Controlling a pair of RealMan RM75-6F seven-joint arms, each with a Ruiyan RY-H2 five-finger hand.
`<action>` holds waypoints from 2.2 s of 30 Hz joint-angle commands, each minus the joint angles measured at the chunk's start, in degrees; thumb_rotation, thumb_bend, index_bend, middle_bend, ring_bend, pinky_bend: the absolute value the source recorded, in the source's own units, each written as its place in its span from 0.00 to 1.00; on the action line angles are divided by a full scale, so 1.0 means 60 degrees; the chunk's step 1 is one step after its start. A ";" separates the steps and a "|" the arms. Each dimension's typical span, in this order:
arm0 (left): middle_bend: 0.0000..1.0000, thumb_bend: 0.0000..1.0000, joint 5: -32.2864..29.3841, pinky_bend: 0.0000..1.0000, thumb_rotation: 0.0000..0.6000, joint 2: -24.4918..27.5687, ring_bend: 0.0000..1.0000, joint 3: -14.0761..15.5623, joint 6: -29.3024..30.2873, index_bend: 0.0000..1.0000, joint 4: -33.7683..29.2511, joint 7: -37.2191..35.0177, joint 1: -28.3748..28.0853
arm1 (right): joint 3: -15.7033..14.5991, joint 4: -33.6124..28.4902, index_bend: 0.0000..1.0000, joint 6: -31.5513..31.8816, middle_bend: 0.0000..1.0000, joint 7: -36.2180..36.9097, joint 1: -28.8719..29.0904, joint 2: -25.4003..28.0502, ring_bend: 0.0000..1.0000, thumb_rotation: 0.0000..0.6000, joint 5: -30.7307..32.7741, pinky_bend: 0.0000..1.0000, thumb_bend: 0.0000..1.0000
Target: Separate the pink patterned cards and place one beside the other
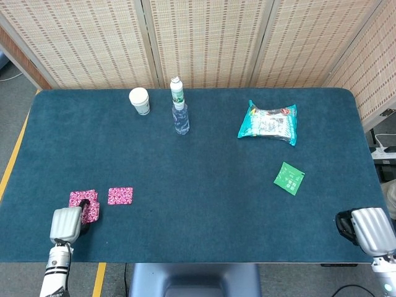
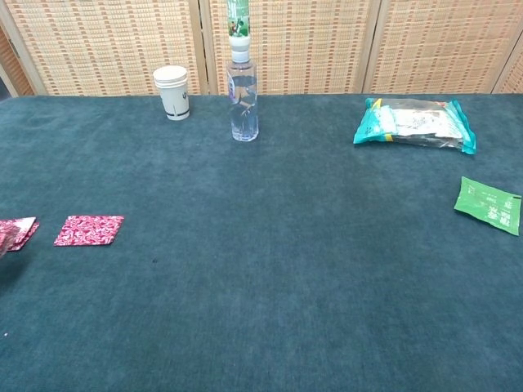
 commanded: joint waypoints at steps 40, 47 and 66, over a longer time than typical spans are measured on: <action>1.00 0.28 0.0155 1.00 1.00 0.0374 1.00 -0.0111 -0.1160 0.12 -0.0820 -0.0326 0.0670 | -0.0025 -0.0002 1.00 -0.0039 0.93 -0.0027 0.0023 -0.0017 0.88 1.00 -0.0021 0.98 0.70; 1.00 0.28 0.1677 1.00 1.00 0.1192 1.00 0.0280 -0.0612 0.14 -0.2046 -0.0319 0.0781 | -0.0029 0.0000 1.00 -0.0072 0.93 -0.0041 0.0037 -0.0017 0.88 1.00 -0.0015 0.98 0.70; 0.31 0.32 0.4178 0.41 1.00 0.2625 0.35 0.0173 0.0606 0.21 -0.0093 -0.3167 0.1330 | 0.0039 -0.0003 1.00 -0.0196 0.93 -0.0395 0.0076 -0.0178 0.88 1.00 0.0174 0.98 0.70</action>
